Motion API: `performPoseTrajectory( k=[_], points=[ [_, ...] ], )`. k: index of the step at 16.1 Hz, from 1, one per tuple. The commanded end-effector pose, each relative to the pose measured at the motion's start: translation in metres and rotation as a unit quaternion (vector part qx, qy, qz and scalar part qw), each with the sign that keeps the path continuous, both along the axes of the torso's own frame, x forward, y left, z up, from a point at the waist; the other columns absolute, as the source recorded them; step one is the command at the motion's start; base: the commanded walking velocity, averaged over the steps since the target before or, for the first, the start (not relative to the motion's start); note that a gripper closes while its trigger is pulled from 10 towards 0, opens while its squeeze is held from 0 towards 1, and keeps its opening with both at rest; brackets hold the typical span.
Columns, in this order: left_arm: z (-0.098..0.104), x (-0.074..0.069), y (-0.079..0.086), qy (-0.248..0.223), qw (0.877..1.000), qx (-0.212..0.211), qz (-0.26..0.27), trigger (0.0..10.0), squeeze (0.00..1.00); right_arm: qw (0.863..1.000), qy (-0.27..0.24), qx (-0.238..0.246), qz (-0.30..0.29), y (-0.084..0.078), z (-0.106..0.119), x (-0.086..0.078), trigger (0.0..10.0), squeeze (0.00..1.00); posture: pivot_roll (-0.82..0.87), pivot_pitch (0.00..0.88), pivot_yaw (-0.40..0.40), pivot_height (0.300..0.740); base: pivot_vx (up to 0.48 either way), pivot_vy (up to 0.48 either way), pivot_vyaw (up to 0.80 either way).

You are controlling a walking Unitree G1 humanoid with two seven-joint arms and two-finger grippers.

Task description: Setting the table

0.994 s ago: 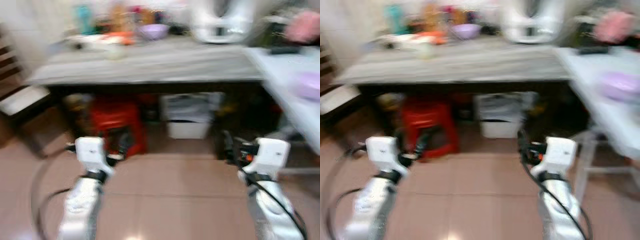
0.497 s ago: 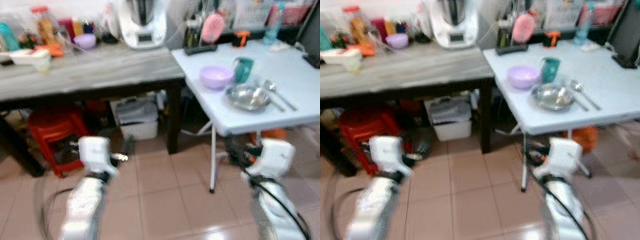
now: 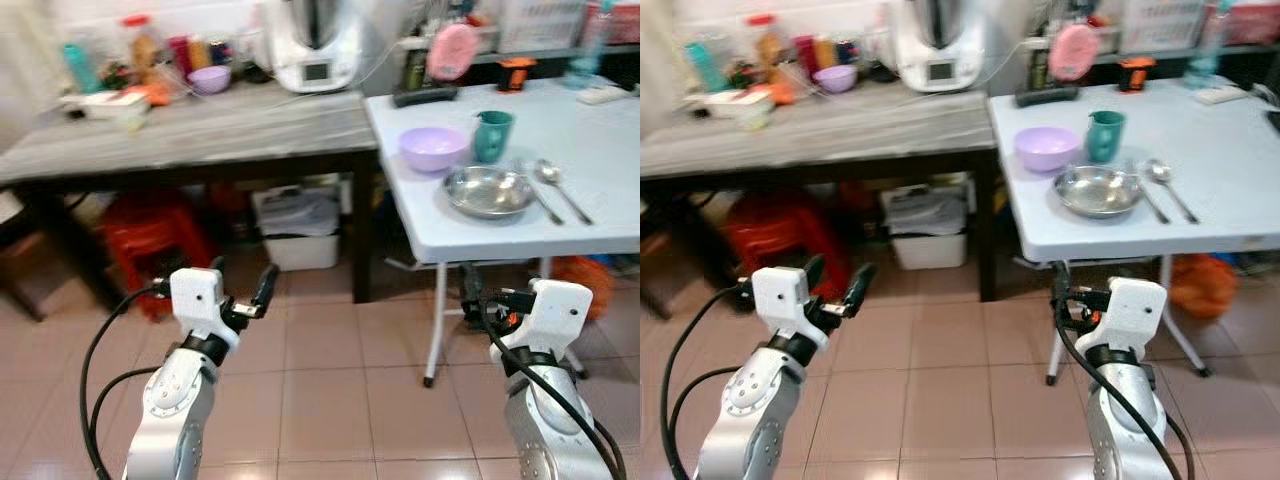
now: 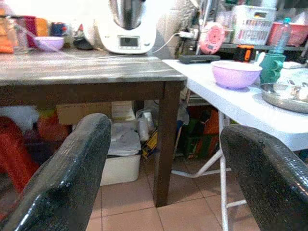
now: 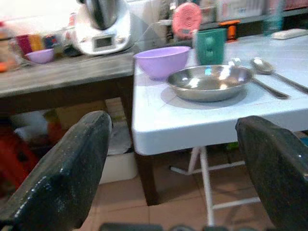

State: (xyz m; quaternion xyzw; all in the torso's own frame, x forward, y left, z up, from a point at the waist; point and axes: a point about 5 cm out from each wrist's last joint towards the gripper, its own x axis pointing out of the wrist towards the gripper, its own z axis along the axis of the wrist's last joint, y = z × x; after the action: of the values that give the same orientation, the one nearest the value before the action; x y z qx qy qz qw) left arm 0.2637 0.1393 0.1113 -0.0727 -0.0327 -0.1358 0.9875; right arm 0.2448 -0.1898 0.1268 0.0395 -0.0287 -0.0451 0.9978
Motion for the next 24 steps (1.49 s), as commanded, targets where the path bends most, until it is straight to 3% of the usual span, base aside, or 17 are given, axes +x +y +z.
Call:
performPoseTrajectory(
  k=[1, 11, 15, 18, 24],
  points=[
    [0.0036, 0.0003, 0.0057, -0.007, 1.000, 0.009, 0.001, 10.0, 0.00, 1.000, -0.006, 0.008, 0.012, 0.0068, 0.0013, 0.0017, 10.0, 0.00, -0.07, 0.000, 0.076, 0.740, 0.000, 0.000, 0.54],
    [0.0030, -0.0003, 0.0029, -0.009, 1.000, 0.014, -0.014, 10.0, 0.00, 1.000, -0.010, 0.008, 0.023, 0.0114, 0.0003, 0.0027, 10.0, 0.00, -0.06, 0.000, 0.079, 0.740, 0.407, 0.000, 0.04],
    [-0.0006, 0.0010, 0.0058, 0.006, 1.000, 0.011, 0.006, 10.0, 0.00, 1.000, -0.009, 0.006, 0.027, 0.0120, 0.0006, 0.0024, 10.0, 0.00, -0.07, 0.000, 0.076, 0.740, 0.370, 0.000, 0.00],
    [-0.0044, -0.0006, 0.0117, 0.013, 0.999, 0.029, 0.023, 10.0, 0.00, 0.999, -0.010, 0.005, 0.033, 0.0134, 0.0016, 0.0017, 10.0, 0.00, -0.06, 0.000, 0.074, 0.740, 0.000, 0.000, 0.00],
    [-0.0022, -0.0029, 0.0101, 0.004, 0.999, 0.040, 0.021, 10.0, 0.00, 0.999, -0.010, 0.006, 0.040, 0.0149, 0.0012, 0.0004, 10.0, 0.00, -0.06, 0.000, 0.071, 0.740, 0.000, 0.000, 0.61]
  ],
)
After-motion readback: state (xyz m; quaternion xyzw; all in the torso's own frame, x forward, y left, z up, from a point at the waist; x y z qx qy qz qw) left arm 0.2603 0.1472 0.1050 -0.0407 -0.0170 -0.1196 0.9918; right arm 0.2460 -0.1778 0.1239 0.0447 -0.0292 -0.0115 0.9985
